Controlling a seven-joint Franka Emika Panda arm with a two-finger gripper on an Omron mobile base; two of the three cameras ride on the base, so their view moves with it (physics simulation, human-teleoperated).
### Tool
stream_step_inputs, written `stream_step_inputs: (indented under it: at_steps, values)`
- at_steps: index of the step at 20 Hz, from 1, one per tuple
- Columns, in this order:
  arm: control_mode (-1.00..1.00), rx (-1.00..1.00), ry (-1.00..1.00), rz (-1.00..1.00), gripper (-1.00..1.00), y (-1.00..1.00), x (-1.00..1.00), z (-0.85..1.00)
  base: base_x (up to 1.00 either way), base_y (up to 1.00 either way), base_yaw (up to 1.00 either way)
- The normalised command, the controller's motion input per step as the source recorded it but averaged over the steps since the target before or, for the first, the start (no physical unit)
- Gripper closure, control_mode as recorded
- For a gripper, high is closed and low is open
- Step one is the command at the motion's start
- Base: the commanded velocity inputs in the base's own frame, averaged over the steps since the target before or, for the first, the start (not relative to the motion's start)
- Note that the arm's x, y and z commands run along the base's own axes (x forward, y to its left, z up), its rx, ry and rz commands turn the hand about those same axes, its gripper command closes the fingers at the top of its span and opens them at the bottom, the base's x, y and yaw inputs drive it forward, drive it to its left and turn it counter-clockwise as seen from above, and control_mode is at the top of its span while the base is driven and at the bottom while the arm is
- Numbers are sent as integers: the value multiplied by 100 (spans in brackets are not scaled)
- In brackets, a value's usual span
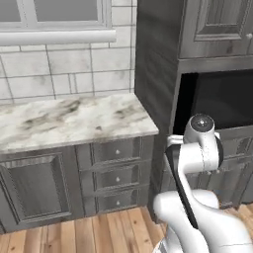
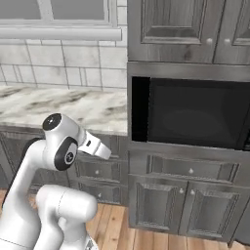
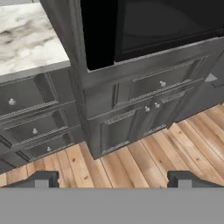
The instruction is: Place the squash and lime inside the fridge drawer. Close the drawer after placing the vegetables.
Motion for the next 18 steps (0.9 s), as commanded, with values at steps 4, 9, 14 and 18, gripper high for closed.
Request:
stream_step_inputs:
  at_steps: [4, 9, 14, 18]
  values:
    - [100, 0, 0, 0, -100, 0, 0, 0, 19, 100, 30]
    - [100, 0, 0, 0, -100, 0, 0, 0, 65, 100, 19]
    - [100, 0, 0, 0, -100, 0, 0, 0, 74, 100, 13]
    - [100, 0, 0, 0, -100, 0, 0, 0, 69, 100, 1]
